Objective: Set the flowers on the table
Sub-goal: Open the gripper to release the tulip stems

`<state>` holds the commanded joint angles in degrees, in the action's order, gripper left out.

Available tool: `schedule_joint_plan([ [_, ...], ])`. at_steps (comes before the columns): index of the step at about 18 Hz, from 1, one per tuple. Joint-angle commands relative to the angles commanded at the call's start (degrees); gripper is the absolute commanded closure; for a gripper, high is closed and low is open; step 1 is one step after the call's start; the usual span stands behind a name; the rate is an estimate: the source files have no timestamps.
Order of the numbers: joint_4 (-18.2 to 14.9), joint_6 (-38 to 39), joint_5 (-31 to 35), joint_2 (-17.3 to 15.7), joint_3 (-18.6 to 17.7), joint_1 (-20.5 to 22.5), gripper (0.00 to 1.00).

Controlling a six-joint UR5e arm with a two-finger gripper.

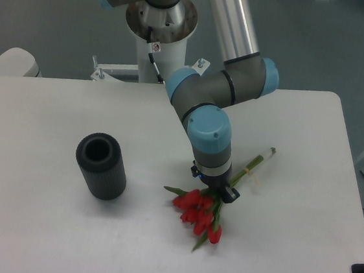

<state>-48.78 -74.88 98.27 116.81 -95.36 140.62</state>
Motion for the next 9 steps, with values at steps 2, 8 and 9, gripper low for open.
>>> schedule_joint_plan([
  [2, -0.35, 0.0, -0.18, -1.32, 0.09, 0.26, 0.04],
  [8, -7.27, -5.18, -0.53, -3.08, 6.4, 3.07, 0.05],
  [9, -10.17, -5.36, -0.62, -3.08, 8.51, 3.25, 0.05],
])
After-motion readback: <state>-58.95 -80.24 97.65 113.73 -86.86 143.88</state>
